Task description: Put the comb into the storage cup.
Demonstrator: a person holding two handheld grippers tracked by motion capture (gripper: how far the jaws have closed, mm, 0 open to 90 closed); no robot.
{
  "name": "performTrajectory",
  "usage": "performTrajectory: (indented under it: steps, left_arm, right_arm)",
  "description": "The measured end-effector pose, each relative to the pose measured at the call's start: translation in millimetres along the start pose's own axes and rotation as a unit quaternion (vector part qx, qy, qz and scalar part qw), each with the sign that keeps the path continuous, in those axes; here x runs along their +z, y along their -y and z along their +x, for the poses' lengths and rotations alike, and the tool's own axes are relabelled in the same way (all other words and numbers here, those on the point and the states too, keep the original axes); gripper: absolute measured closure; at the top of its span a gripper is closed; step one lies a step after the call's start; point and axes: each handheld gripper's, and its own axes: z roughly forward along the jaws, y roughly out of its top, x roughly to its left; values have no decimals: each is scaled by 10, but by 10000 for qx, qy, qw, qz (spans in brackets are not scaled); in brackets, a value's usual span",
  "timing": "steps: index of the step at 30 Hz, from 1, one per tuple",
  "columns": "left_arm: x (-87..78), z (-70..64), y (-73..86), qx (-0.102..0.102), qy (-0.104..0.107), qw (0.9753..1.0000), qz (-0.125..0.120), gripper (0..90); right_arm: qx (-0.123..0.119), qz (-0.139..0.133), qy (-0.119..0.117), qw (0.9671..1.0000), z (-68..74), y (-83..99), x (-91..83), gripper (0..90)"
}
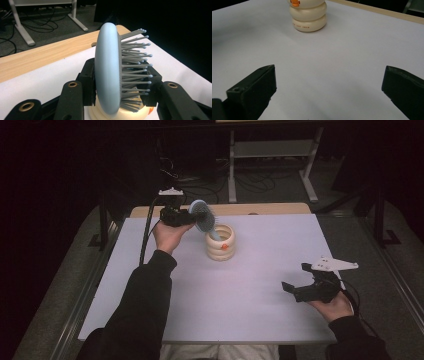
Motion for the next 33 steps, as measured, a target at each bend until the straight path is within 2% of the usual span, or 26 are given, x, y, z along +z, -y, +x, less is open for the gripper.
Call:
performTrajectory:
  steps: [5,10,19,27,31,33]
  left_arm:
    - [41,3,12,-27,3,10000,3,551]
    - [65,26,36,-220,-20,9997,-87,548]
    - [74,41,94,-233,-17,9994,-273,512]
    - [93,15,96,-163,-233,9990,-343,408]
    - [78,23,93,-186,-351,9987,-324,285]
    - [59,37,100,-170,-399,9987,-263,255]
  right_arm:
    - [-9,17,-9,10000,-1,5,6,0]
    - [-24,26,-12,10000,3,5,9,0]
    - [-32,19,10,10000,6,6,7,0]
    - [-24,87,36,10000,0,14,18,0]
    - [-35,84,37,10000,4,14,19,0]
    - [-35,90,34,9999,2,15,20,0]
